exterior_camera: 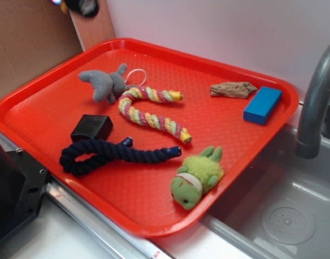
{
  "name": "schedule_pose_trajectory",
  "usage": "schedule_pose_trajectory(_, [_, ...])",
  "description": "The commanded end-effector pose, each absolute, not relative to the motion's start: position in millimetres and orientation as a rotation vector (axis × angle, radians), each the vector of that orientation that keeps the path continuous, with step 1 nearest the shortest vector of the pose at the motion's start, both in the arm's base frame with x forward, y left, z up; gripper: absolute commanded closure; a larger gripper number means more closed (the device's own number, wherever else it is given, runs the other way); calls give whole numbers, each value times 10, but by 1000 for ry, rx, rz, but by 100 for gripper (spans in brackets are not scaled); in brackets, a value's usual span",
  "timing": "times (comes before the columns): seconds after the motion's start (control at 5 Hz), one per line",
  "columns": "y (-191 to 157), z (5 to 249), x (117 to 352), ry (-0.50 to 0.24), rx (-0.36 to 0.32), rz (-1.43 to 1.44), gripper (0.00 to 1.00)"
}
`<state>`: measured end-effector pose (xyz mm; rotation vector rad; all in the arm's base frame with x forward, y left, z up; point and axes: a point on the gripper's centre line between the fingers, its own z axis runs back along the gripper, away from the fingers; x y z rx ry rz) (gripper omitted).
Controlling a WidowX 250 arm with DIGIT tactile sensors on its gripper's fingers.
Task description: Grab the yellow duck.
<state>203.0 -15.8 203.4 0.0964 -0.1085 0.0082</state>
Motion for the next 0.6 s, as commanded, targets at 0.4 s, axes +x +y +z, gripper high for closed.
schedule_pose_trajectory(0.4, [-88, 2119, 2171, -56, 2, 184, 100])
